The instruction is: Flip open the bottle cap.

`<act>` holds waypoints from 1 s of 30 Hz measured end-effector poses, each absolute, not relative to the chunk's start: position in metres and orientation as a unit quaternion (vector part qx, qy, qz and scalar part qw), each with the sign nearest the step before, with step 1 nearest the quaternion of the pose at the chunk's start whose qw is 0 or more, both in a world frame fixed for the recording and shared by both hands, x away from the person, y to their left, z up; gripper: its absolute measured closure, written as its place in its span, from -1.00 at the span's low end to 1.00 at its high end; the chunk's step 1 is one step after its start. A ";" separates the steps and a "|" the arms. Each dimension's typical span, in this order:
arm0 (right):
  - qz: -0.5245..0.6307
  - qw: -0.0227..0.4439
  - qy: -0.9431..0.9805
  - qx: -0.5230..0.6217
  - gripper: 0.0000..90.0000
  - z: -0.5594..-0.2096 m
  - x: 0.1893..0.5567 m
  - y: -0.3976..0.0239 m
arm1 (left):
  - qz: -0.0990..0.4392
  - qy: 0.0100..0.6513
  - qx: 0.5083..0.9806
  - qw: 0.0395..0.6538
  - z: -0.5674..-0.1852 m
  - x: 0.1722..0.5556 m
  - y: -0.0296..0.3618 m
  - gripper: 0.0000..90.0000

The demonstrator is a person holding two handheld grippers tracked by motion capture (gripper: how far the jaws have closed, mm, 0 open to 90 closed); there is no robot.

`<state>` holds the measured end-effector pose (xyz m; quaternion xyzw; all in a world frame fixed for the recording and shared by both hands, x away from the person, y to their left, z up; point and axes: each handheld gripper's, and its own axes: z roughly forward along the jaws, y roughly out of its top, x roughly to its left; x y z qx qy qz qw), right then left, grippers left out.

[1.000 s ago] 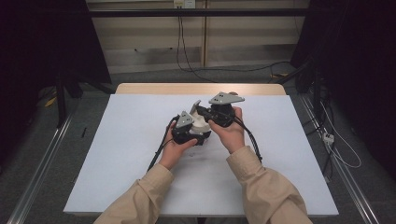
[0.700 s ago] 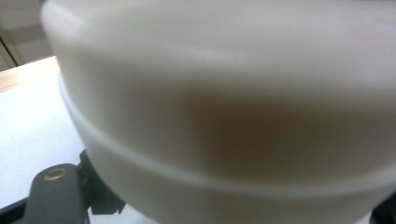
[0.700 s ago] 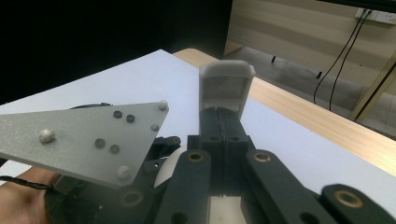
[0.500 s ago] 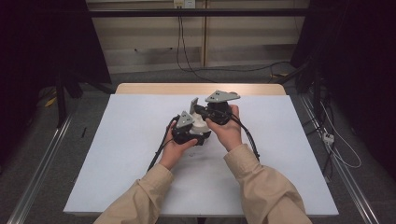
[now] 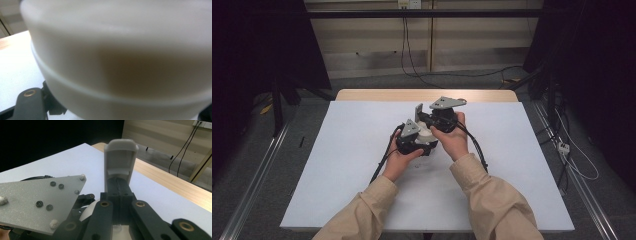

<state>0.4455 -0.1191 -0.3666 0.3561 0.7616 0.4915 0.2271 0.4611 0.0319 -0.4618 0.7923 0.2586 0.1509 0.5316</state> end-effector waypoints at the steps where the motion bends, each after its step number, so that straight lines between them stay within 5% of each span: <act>1: 0.491 0.227 0.762 0.356 1.00 -0.367 0.446 -0.119 | 0.151 0.258 0.792 0.531 -0.462 0.461 0.032 -0.59; 30: 0.492 0.229 0.762 0.354 1.00 -0.369 0.455 -0.116 | 0.154 0.257 0.794 0.529 -0.462 0.461 0.031 -0.59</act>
